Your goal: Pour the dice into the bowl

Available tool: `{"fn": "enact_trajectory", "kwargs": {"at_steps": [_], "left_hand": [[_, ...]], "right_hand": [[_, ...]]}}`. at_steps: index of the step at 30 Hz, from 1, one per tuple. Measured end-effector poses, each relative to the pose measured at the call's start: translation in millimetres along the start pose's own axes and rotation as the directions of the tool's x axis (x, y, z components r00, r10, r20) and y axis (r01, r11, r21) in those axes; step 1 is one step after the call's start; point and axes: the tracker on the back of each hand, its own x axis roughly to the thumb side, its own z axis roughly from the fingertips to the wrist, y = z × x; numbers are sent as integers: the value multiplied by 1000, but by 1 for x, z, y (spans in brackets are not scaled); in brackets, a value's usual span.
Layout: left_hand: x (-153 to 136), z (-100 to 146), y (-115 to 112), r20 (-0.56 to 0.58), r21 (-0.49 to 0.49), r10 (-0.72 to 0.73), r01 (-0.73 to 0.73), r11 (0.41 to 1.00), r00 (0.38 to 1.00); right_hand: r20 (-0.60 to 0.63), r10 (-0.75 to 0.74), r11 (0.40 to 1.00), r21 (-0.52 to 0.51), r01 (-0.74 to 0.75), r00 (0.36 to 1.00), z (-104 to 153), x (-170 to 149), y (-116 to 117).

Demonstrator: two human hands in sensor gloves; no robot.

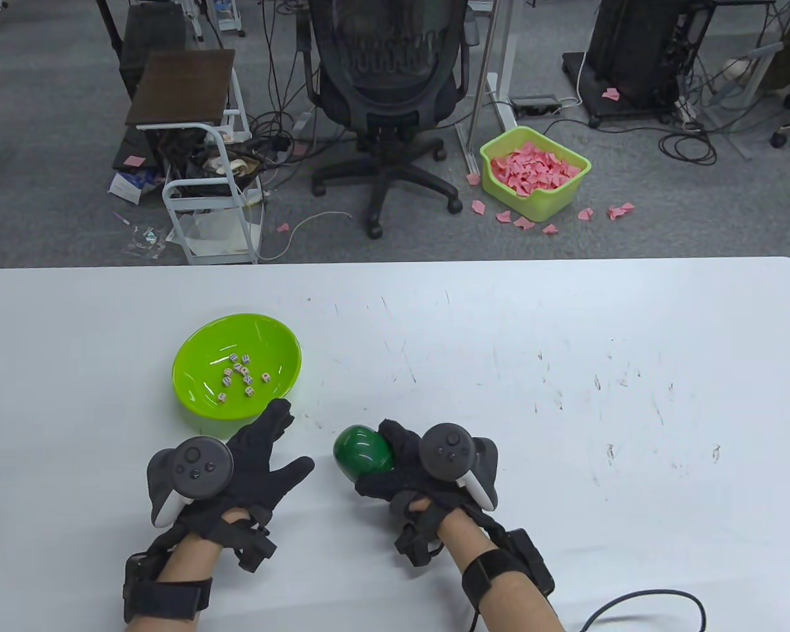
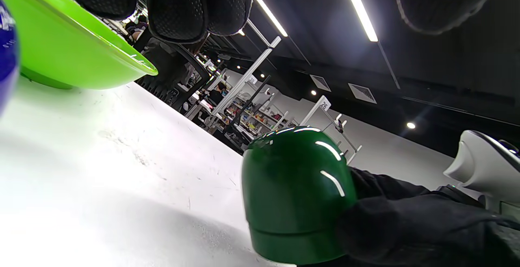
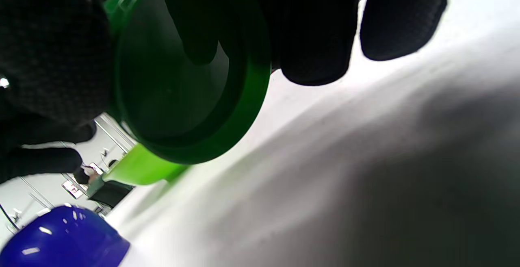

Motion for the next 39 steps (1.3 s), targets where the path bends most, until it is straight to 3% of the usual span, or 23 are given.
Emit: {"fn": "enact_trajectory", "kwargs": {"at_steps": [7, 16, 25, 31, 39], "left_hand": [[-1, 0, 0, -3, -8, 12, -12, 1000, 1000], [-1, -1, -2, -13, -30, 23, -24, 999, 1000], [-1, -2, -2, -15, -47, 22, -22, 999, 1000], [-1, -2, -3, -16, -55, 25, -26, 998, 1000], [-1, -3, -4, -9, -63, 23, -24, 998, 1000]], "right_hand": [[-6, 111, 993, 27, -111, 994, -2, 5, 12], [25, 246, 966, 76, -247, 969, 0, 13, 9], [26, 296, 940, 169, -296, 955, 1, 7, 11], [20, 348, 921, 178, -345, 937, 1, 6, 12], [-68, 332, 928, 203, -313, 941, 5, -10, 13]]}}
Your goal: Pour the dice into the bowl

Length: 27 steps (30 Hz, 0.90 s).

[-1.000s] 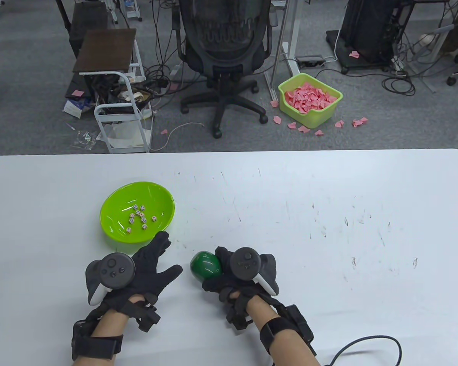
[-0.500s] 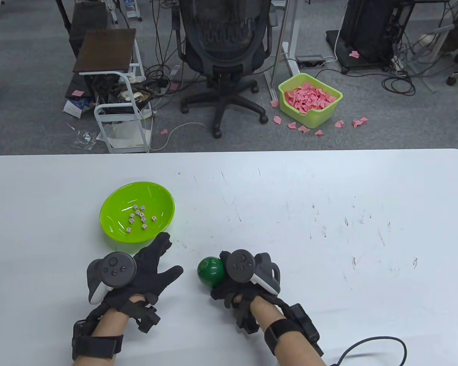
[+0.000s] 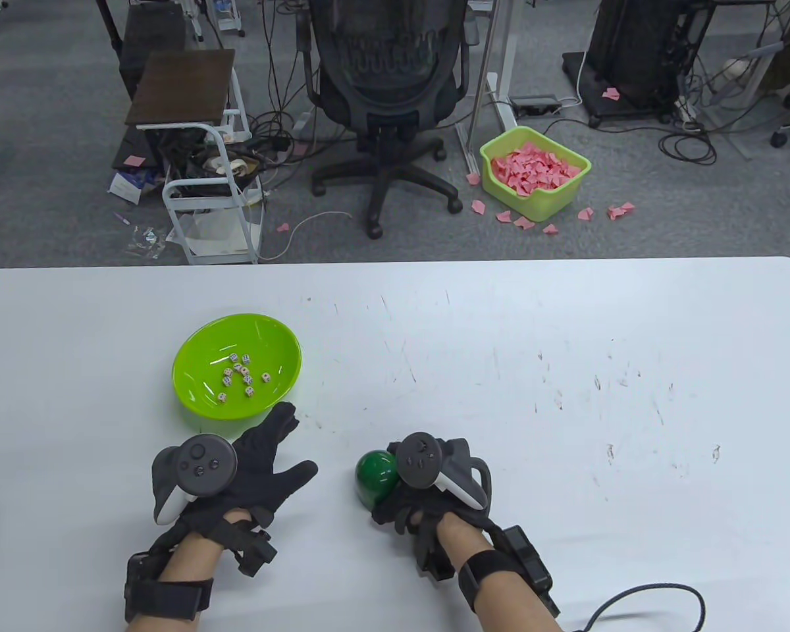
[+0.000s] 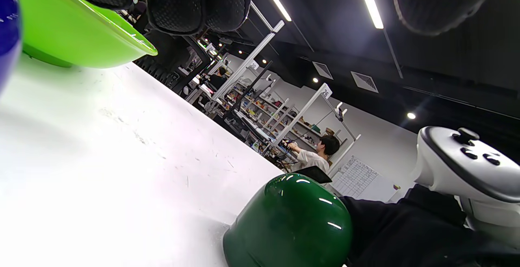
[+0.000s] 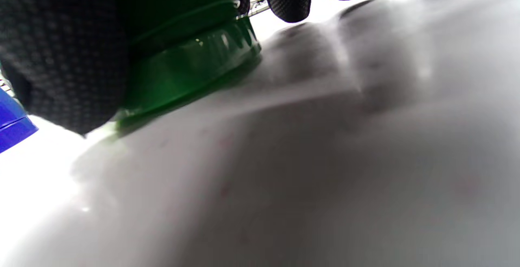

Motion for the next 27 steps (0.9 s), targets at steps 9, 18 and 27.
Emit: {"fn": "enact_trajectory", "kwargs": {"at_steps": [9, 18, 27], "left_hand": [[0, 0, -1, -2, -9, -12, 12, 1000, 1000], [3, 0, -5, 9, -18, -43, 43, 999, 999], [13, 1, -10, 44, -18, -112, 113, 993, 993]], "right_hand": [[-10, 19, 1000, 24, -19, 1000, 3, -1, -2], [72, -59, 996, 75, 54, 996, 14, -7, -34], [216, -42, 988, -133, 72, 976, 26, -11, -72]]}}
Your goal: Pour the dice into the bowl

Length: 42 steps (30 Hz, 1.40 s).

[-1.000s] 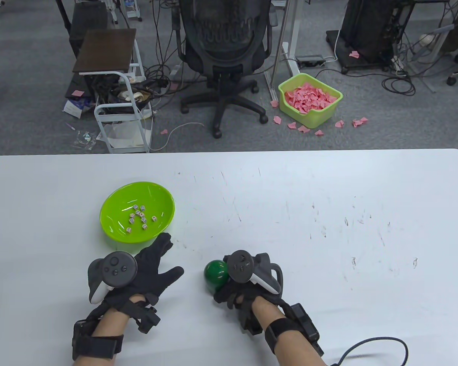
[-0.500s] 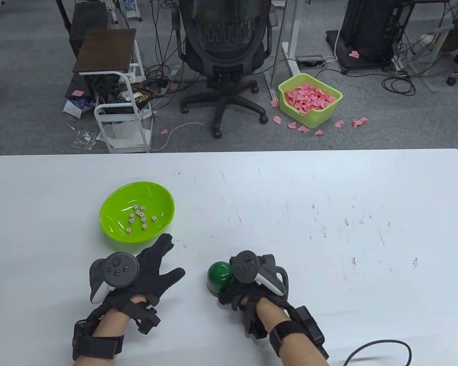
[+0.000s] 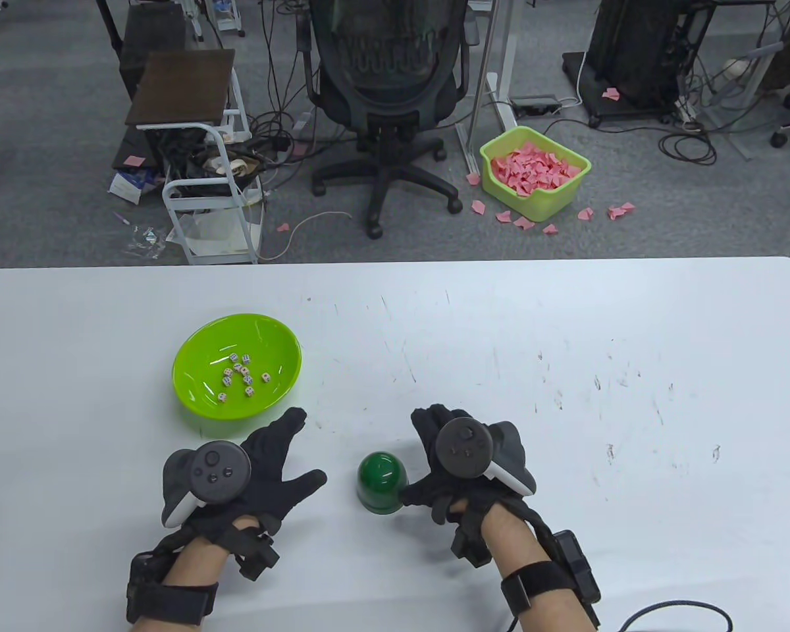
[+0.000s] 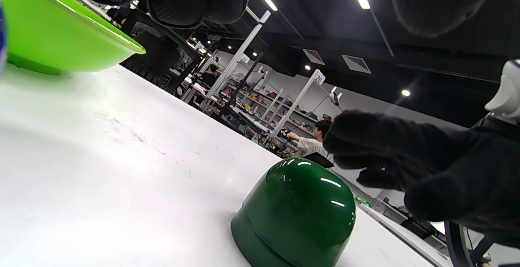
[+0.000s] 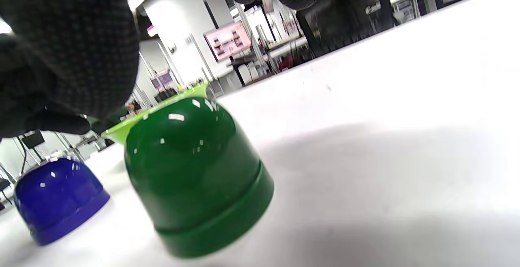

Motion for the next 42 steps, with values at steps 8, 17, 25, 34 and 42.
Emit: {"fn": "enact_trajectory", "kwargs": {"at_steps": [8, 17, 25, 34, 42], "left_hand": [[10, 1, -7, 40, -5, -82, 83, 997, 996], [10, 0, -13, 41, -22, -137, 138, 990, 990], [11, 0, -13, 36, -32, -153, 154, 988, 988], [10, 0, -13, 34, -32, -154, 155, 987, 988], [10, 0, -14, 37, -37, -162, 164, 986, 986]], "right_hand": [[74, -19, 981, -193, 33, 997, 15, -11, 0], [106, -27, 973, -226, 50, 994, 31, -17, -4], [90, -55, 973, -219, 74, 994, 33, -26, -4], [102, -45, 974, -217, 66, 994, 32, -23, -2], [116, -46, 973, -221, 71, 992, 32, -20, -1]]}}
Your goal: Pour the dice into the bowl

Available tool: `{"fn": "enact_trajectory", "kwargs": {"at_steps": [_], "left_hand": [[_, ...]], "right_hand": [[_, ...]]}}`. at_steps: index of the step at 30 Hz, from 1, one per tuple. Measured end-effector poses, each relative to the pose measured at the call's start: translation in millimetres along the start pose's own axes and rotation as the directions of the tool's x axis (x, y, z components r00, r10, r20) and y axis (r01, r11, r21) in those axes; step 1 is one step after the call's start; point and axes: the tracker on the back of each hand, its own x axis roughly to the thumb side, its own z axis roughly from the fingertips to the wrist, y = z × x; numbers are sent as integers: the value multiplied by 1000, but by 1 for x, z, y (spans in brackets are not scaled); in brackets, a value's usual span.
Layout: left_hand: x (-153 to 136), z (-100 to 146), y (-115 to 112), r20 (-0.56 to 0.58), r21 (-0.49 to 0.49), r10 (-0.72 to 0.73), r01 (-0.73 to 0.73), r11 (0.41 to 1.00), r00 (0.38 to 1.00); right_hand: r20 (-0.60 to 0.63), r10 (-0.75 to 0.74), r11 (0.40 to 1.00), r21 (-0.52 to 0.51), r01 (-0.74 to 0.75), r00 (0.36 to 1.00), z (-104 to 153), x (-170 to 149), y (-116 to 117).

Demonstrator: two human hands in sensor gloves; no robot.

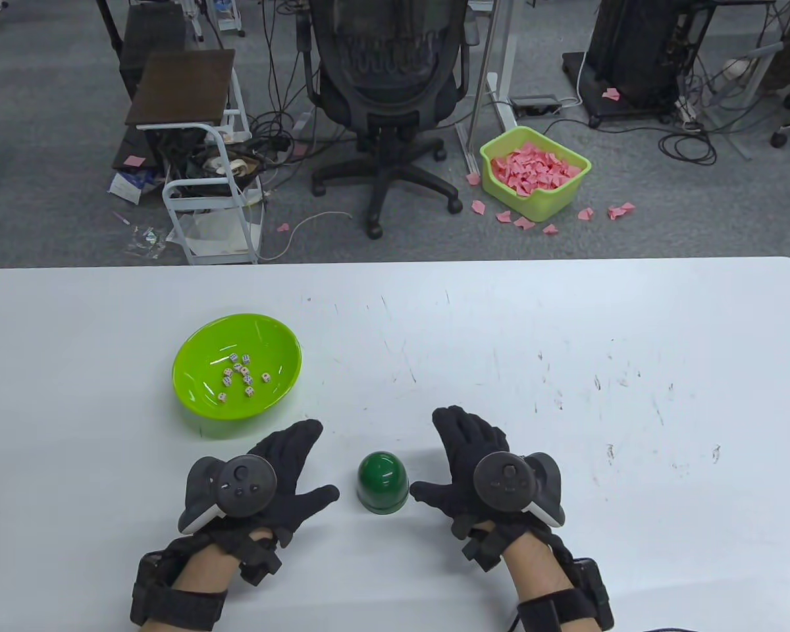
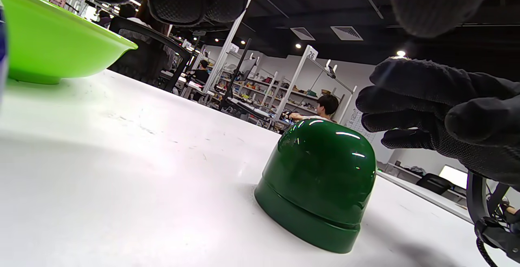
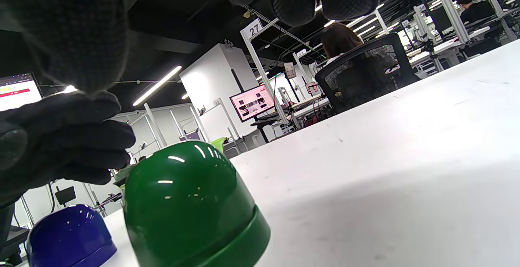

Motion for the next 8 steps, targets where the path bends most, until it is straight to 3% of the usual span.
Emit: {"fn": "enact_trajectory", "kwargs": {"at_steps": [8], "left_hand": [[-3, 1, 2, -15, 9, 3, -3, 1000, 1000]], "right_hand": [[5, -17, 1000, -1, 17, 1000, 0, 1, 2]]}}
